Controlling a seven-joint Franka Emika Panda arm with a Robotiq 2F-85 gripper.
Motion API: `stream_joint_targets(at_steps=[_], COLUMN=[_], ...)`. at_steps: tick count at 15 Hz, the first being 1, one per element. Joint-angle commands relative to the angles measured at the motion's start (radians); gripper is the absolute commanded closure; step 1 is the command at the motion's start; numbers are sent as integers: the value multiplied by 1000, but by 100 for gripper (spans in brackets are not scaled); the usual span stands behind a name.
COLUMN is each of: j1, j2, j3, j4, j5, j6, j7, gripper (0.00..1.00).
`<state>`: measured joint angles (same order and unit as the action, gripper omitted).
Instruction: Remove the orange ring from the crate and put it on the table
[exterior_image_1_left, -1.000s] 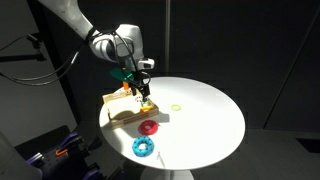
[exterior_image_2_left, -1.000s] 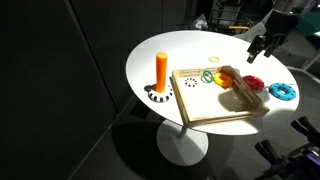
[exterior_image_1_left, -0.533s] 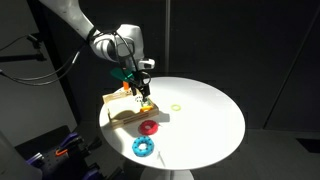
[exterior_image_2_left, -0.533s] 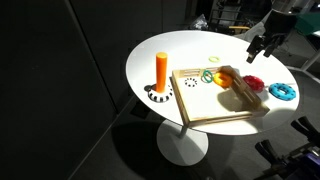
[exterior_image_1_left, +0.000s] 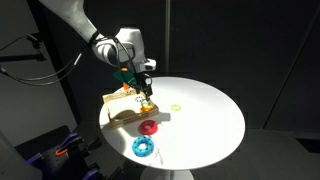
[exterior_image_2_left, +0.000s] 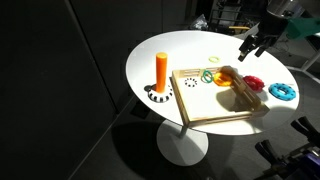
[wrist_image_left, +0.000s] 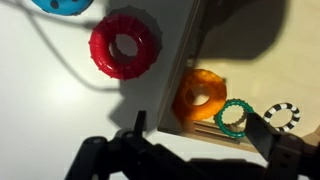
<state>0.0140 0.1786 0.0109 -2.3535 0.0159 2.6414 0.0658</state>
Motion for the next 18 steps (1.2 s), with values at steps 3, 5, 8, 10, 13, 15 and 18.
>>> stream_joint_targets(at_steps=[3, 5, 8, 10, 13, 15, 18], j1=[-17, -22, -13, -4, 2, 2, -3], j2=[85, 117, 173, 209, 260, 292, 333], j3=[62, 89, 100, 92, 83, 83, 94], j4=[37, 52, 81, 102, 135, 154, 180], j5=[148, 187, 168, 135, 92, 73, 66], j6=[83, 90, 95, 94, 93, 104, 128], j7=[-113, -151, -175, -175, -171, -171, -177], gripper=[0, 0, 0, 0, 0, 0, 0])
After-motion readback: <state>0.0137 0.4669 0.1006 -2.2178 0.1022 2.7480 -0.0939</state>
